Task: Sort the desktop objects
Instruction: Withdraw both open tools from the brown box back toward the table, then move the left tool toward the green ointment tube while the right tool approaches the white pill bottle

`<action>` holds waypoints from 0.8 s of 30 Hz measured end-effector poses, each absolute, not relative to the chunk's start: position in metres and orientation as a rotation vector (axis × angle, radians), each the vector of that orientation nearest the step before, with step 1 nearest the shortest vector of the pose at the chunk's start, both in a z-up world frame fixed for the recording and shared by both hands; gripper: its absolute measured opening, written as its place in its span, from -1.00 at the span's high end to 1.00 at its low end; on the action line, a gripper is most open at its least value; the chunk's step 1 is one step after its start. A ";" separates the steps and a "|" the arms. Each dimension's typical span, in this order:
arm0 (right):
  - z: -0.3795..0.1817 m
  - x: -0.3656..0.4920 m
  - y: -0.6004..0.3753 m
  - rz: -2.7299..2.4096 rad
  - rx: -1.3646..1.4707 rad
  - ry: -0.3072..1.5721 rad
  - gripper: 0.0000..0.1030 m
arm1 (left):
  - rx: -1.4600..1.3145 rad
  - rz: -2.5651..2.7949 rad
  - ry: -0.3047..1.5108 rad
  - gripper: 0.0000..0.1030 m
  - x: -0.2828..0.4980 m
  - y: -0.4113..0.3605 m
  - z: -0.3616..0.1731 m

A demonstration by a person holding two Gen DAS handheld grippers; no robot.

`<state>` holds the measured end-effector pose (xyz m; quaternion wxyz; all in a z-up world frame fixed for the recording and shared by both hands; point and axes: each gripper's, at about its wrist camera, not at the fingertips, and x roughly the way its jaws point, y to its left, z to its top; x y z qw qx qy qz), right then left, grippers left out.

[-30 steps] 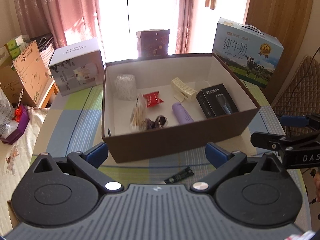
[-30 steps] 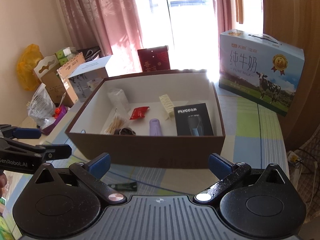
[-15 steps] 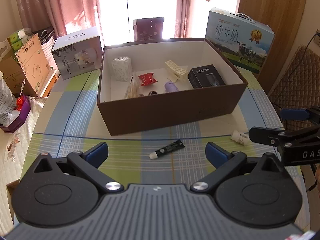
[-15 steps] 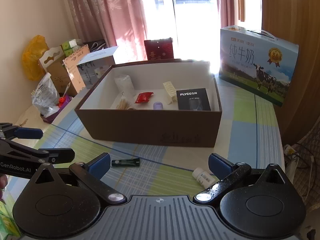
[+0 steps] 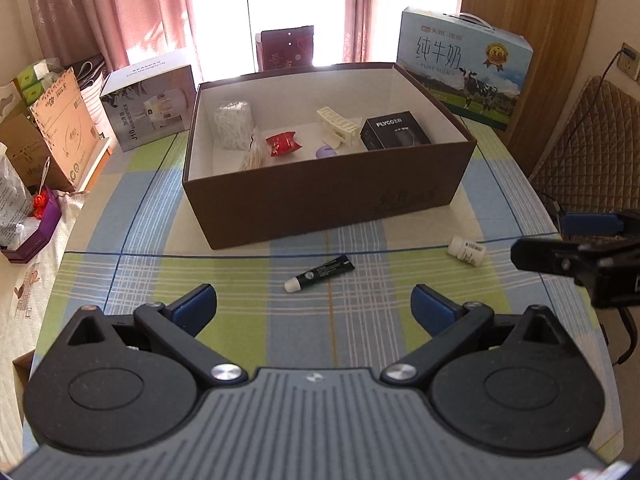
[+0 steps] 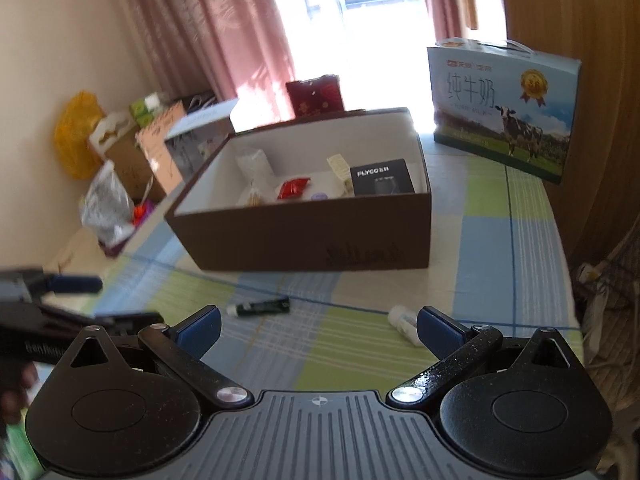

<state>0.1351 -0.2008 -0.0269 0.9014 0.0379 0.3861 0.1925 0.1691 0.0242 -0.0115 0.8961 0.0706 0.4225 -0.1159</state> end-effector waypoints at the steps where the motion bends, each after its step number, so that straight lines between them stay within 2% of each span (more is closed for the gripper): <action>1: -0.029 0.132 -0.201 0.390 0.057 0.798 -0.97 | 0.148 -0.239 0.877 -0.97 0.168 0.024 -0.013; 24: -0.082 0.122 -0.216 0.343 0.015 0.984 -0.97 | 0.163 -0.285 0.980 -0.97 0.151 0.024 -0.061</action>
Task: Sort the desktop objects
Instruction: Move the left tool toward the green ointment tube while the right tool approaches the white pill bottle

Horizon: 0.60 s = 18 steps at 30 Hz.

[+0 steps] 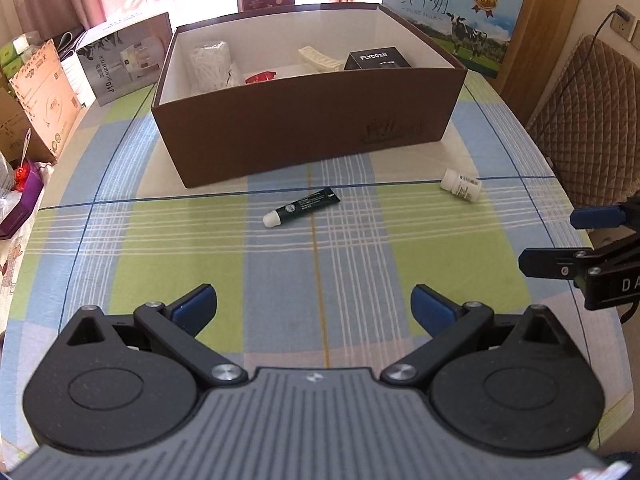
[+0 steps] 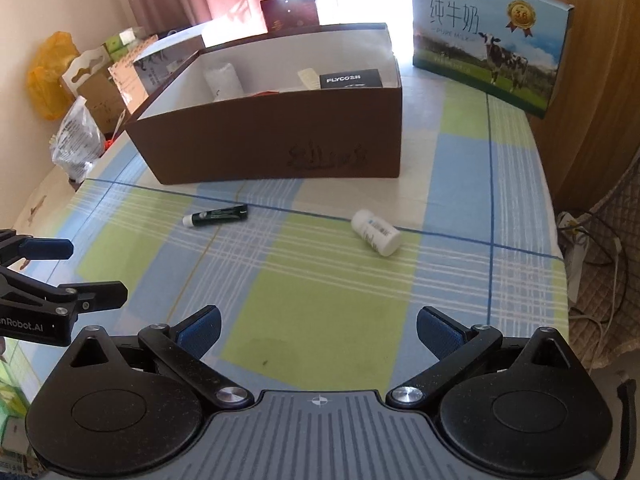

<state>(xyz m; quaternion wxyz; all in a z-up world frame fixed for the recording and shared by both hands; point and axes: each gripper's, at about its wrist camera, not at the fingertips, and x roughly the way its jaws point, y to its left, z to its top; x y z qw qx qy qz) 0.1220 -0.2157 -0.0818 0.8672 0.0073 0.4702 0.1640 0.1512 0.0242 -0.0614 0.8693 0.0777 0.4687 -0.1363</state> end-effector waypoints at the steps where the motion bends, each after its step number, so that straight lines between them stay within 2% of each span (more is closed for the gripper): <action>1: -0.083 0.123 -0.216 0.345 0.016 0.988 -0.97 | 0.164 -0.287 0.981 -0.97 0.151 0.024 -0.063; 18: -0.113 0.138 -0.210 0.321 -0.043 0.997 -0.96 | 0.206 -0.321 0.991 -0.91 0.172 0.029 -0.087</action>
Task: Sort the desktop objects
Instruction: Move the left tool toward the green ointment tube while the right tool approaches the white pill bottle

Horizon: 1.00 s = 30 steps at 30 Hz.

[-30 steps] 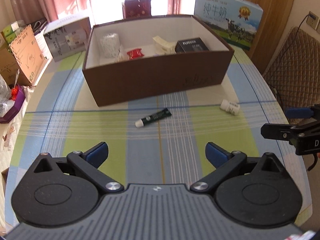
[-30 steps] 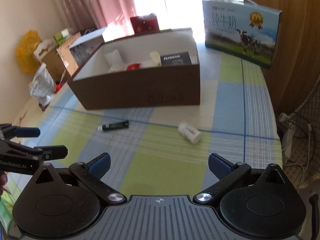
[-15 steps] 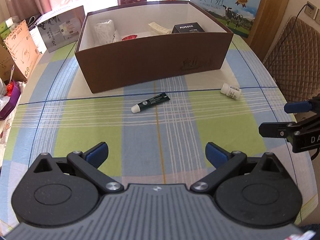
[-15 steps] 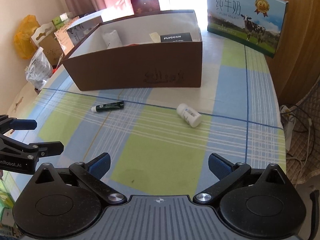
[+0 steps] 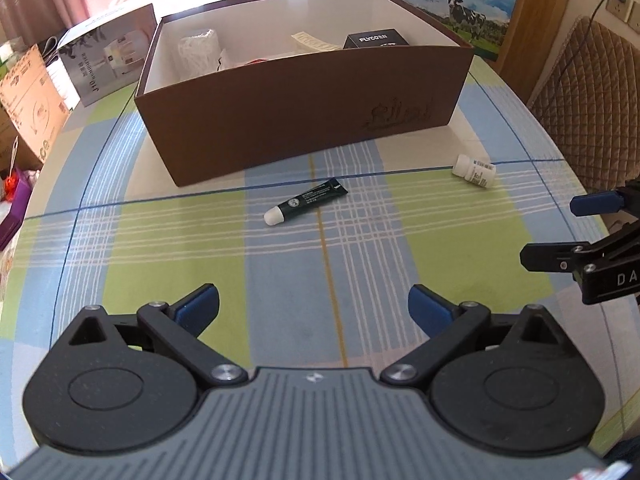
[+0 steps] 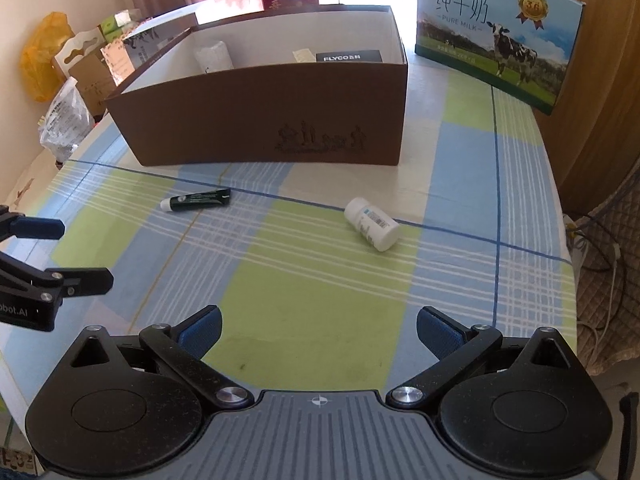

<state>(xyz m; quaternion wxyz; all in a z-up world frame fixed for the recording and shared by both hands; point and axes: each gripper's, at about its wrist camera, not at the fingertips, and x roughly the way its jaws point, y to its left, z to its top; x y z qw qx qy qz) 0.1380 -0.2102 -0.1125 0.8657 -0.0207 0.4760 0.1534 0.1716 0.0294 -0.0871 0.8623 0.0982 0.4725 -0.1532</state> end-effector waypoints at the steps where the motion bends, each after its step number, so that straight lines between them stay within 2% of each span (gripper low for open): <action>1: -0.114 0.139 -0.211 0.317 -0.044 0.994 -0.96 | 0.212 -0.325 0.987 -0.90 0.173 0.029 -0.088; 9: -0.123 0.153 -0.216 0.315 -0.042 0.960 -0.93 | 0.239 -0.322 0.972 -0.82 0.200 0.033 -0.101; 15: -0.131 0.169 -0.218 0.320 -0.058 0.952 -0.69 | 0.272 -0.345 0.970 -0.73 0.225 0.030 -0.114; 19: -0.138 0.183 -0.219 0.320 -0.090 0.941 -0.47 | 0.285 -0.360 0.964 -0.72 0.241 0.028 -0.120; 30: -0.158 0.217 -0.219 0.305 -0.143 0.943 -0.06 | 0.300 -0.388 0.964 -0.71 0.272 0.023 -0.133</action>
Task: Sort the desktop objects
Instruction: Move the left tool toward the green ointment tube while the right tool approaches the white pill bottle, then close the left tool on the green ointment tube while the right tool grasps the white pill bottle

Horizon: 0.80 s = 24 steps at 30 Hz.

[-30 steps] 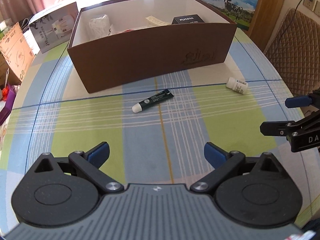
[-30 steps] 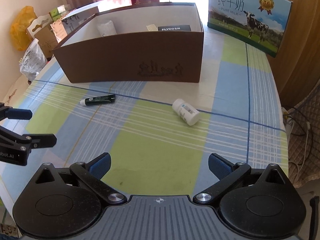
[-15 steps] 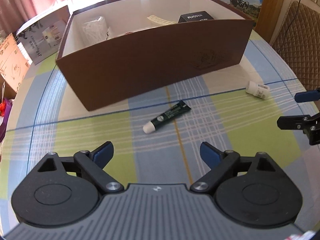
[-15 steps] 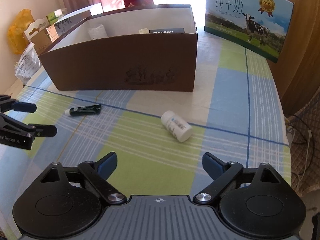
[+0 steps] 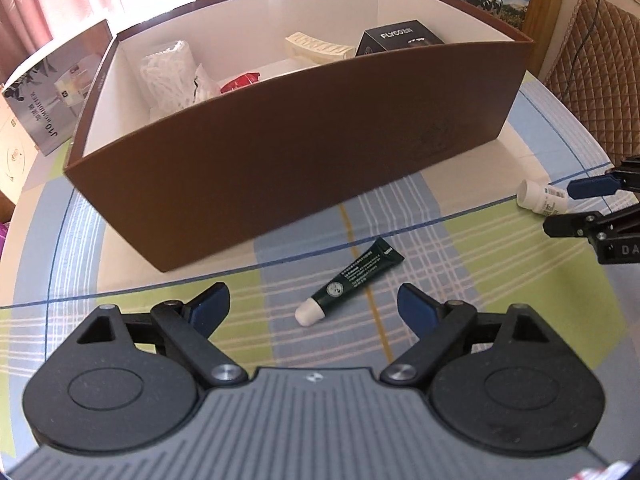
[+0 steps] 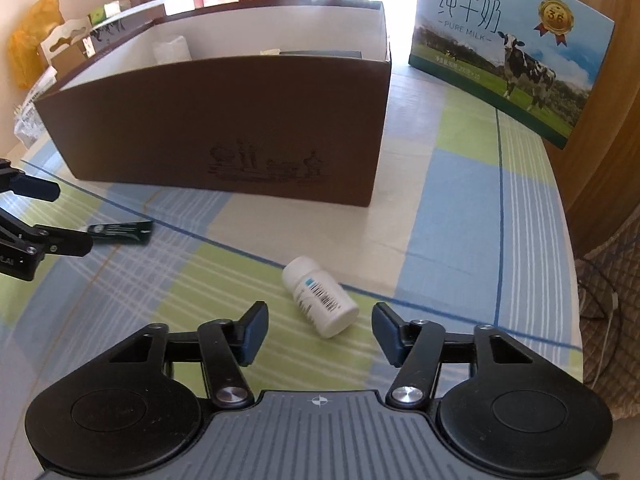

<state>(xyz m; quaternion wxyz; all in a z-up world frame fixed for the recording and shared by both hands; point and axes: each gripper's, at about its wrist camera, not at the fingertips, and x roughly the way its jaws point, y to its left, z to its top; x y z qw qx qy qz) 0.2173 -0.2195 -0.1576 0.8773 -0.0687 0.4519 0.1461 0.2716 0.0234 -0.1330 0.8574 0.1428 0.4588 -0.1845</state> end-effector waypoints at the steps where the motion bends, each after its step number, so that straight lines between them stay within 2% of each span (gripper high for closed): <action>1: -0.159 0.219 -0.219 0.306 -0.147 0.943 -0.04 | 0.303 -0.390 0.965 -0.71 0.273 0.023 -0.134; 3: -0.162 0.222 -0.217 0.310 -0.161 0.942 0.01 | 0.312 -0.393 0.967 -0.71 0.277 0.022 -0.137; 6: -0.165 0.225 -0.212 0.329 -0.200 0.952 0.31 | 0.329 -0.404 0.963 -0.71 0.281 0.020 -0.143; 8: -0.167 0.224 -0.209 0.342 -0.209 0.958 0.40 | 0.338 -0.409 0.966 -0.69 0.284 0.019 -0.146; 12: -0.168 0.221 -0.204 0.361 -0.199 0.964 0.47 | 0.333 -0.433 0.985 -0.29 0.289 0.020 -0.152; 14: -0.168 0.219 -0.201 0.371 -0.195 0.967 0.47 | 0.327 -0.449 0.994 -0.19 0.290 0.019 -0.154; 16: -0.168 0.218 -0.199 0.376 -0.190 0.970 0.47 | 0.315 -0.473 1.007 0.06 0.289 0.017 -0.155; 17: -0.167 0.218 -0.198 0.378 -0.185 0.972 0.47 | 0.308 -0.485 1.019 0.32 0.288 0.016 -0.156; 18: -0.167 0.217 -0.198 0.378 -0.177 0.974 0.47 | 0.300 -0.491 1.031 0.41 0.287 0.015 -0.157; 21: -0.166 0.217 -0.199 0.369 -0.153 0.981 0.46 | 0.264 -0.495 1.050 0.59 0.283 0.010 -0.156; 24: -0.165 0.218 -0.201 0.362 -0.126 0.991 0.46 | 0.217 -0.498 1.075 0.63 0.279 0.005 -0.155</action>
